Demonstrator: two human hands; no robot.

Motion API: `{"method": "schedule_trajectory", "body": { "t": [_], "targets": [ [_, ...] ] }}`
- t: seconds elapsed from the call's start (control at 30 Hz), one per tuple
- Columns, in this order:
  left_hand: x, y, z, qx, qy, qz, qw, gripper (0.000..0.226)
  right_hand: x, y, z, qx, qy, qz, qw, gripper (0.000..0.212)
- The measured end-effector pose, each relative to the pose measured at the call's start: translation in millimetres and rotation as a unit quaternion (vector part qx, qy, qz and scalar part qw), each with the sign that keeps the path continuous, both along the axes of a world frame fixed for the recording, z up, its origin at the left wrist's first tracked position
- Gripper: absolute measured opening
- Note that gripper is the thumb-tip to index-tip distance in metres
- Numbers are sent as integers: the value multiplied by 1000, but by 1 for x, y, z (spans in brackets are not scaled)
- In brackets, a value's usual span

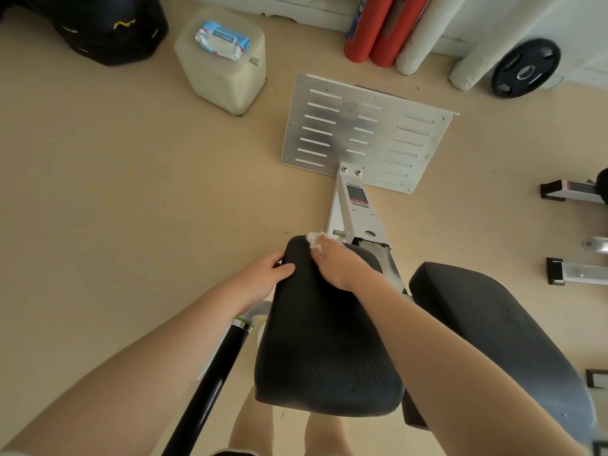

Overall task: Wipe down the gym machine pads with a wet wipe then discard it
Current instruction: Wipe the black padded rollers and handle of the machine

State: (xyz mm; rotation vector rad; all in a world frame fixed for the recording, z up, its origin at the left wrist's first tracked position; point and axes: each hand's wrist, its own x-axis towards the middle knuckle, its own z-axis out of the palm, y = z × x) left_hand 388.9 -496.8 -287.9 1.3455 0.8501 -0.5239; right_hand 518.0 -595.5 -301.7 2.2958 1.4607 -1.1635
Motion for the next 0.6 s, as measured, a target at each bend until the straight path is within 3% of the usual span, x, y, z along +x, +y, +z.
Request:
{"method": "schedule_trajectory", "body": {
  "t": [0.17, 0.3, 0.37, 0.6],
  "targets": [
    [3, -4, 8, 27, 1, -14, 1000, 36, 25, -59, 9, -14, 1, -114, 993, 33],
    [4, -5, 10, 45, 8, -22, 999, 41, 16, -38, 0, -13, -9, -100, 995, 39],
    [5, -6, 9, 50, 3, -15, 999, 39, 2, -17, -2, 12, -13, -41, 999, 43],
    [4, -9, 9, 42, -7, 3, 999, 38, 14, -33, -5, 9, 30, -106, 994, 44]
  ]
}}
